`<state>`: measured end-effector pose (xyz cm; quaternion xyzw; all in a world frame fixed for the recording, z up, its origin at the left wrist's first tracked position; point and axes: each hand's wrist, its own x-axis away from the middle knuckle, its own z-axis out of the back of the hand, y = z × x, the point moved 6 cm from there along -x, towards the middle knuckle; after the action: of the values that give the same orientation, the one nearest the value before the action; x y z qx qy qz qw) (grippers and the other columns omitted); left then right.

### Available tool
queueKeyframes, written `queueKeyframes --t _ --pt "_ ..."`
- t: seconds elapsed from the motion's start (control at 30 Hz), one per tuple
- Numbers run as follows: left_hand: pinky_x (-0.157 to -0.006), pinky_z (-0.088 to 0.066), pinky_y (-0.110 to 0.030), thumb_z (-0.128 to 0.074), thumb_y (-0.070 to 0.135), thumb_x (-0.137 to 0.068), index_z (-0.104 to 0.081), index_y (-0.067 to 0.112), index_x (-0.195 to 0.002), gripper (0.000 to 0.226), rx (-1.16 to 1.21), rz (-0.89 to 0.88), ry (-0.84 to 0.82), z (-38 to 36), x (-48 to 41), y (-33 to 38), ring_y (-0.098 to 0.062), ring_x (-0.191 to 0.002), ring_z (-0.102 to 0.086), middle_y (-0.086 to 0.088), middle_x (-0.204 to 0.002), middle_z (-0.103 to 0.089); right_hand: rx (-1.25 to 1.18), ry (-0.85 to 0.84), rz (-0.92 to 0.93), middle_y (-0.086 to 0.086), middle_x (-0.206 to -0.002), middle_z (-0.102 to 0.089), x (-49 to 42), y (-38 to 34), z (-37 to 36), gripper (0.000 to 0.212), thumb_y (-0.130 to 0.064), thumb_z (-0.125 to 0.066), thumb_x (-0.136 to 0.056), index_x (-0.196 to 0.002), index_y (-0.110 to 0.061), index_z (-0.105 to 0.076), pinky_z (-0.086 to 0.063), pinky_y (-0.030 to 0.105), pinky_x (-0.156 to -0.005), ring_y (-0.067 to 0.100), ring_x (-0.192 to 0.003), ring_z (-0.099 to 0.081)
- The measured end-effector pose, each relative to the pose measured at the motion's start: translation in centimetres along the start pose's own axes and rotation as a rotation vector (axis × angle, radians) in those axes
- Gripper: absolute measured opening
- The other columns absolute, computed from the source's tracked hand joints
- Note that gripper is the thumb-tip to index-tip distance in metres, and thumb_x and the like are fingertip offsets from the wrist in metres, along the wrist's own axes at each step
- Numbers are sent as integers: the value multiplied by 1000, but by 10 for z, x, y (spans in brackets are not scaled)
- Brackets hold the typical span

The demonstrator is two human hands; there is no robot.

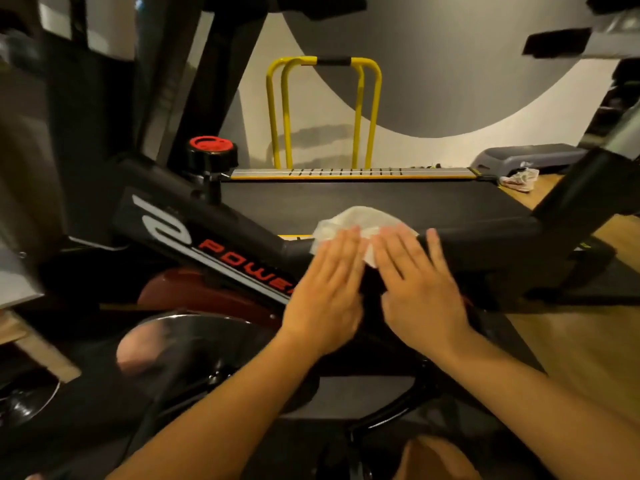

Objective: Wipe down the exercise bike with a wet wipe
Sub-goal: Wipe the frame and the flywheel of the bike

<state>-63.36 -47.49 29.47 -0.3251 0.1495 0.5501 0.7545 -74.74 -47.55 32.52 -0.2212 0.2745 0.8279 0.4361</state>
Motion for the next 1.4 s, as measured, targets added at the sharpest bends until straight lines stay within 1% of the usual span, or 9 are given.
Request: queueKeyframes --t 0.23,0.37,0.47,0.57,0.7,0.9,0.97,1.17,1.4 --pt "-119 -1 -63 -40 46 -94 -15 12 -158 76 -256 -27 -108 -10 85 -108 -33 -152 0 -13 -166 -3 180 -34 356 15 -162 4 -18 -80 -44 79 -34 -45 -90 -154 -7 -8 11 63 -114 33 -149 10" --pt "-119 0 -62 -59 45 -86 -37 12 -149 74 -235 -313 -192 -37 91 -51 -33 -147 -11 -12 -154 -41 387 -177 564 16 -156 2 24 -35 -66 71 -39 -49 -90 -150 -10 -24 15 66 -112 38 -146 13" --pt "-120 7 -60 -53 47 -91 -31 14 -149 71 -286 -469 -156 -38 74 -28 -32 -148 -8 -9 -156 -36 483 -206 671 15 -156 -2 41 -5 -63 69 -41 -53 -88 -148 -13 -35 14 66 -112 36 -146 10" --pt "-121 -5 -56 -43 44 -94 -27 12 -154 70 -354 -464 -19 -7 37 -37 -36 -148 -21 -9 -158 -32 418 3 506 14 -156 -31 10 12 -24 64 -38 -51 -88 -144 -7 -43 -2 66 -115 34 -149 -11" --pt "-111 -24 -46 -43 45 -94 -21 5 -155 76 -346 -341 136 8 11 -49 -32 -139 -27 -11 -163 -15 315 127 342 16 -159 -21 -2 19 -16 68 -32 -47 -91 -151 -4 -30 -8 65 -115 33 -149 -16" --pt "-121 7 -56 -59 45 -89 -38 5 -143 70 -366 -630 -68 -45 50 -13 -32 -148 -4 -11 -154 -39 307 -71 558 18 -158 -18 69 4 -82 75 -26 -60 -83 -147 -1 -32 0 63 -116 34 -149 -10" --pt "-120 10 -58 -54 46 -93 -30 6 -144 69 -389 -697 -114 -49 53 -4 -36 -146 4 -13 -156 -23 314 -127 596 16 -155 -29 78 12 -79 65 -27 -60 -83 -142 -3 -44 0 65 -116 33 -147 -16" --pt "-117 20 -56 -23 51 -102 -5 6 -148 67 -303 -725 92 -6 -41 47 -31 -142 11 -14 -150 1 264 32 205 20 -148 -43 60 83 -22 56 -22 -49 -82 -133 1 -54 -15 64 -115 33 -144 -28" --pt "-106 35 -54 -16 51 -103 -1 1 -149 70 -259 -609 -35 -20 -45 95 -35 -137 35 -18 -152 13 214 -145 44 17 -141 -52 99 108 -46 57 -24 -40 -83 -134 -2 -54 -17 58 -115 31 -137 -42"
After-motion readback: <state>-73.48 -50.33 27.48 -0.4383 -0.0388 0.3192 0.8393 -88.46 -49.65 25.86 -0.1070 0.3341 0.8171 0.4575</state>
